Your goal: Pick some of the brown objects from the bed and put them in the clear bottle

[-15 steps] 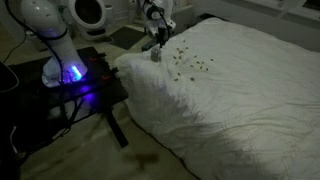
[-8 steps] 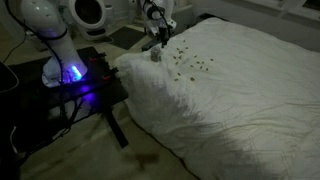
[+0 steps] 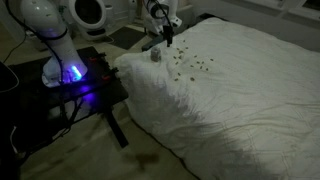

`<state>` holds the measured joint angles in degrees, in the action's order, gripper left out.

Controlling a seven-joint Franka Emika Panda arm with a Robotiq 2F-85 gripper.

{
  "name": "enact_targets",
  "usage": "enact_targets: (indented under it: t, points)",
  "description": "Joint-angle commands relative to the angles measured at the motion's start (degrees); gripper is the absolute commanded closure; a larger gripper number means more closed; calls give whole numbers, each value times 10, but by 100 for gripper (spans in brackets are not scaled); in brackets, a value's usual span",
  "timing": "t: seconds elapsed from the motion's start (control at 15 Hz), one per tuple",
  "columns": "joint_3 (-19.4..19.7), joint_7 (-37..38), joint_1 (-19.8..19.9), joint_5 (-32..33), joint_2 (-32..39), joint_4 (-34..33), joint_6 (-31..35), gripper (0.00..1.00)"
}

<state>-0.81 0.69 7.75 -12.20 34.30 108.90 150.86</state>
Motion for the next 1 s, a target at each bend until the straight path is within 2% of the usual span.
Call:
enact_targets:
  t: [0.0, 0.47, 0.53, 0.93]
  points:
    - [17, 35, -4, -4, -3, -13, 11, 0]
    - [51, 84, -16, 9, 0, -22, 38, 0]
    - [38, 62, -6, 3, 0, -19, 29, 0]
    - [43, 66, -7, 5, 0, -19, 32, 0]
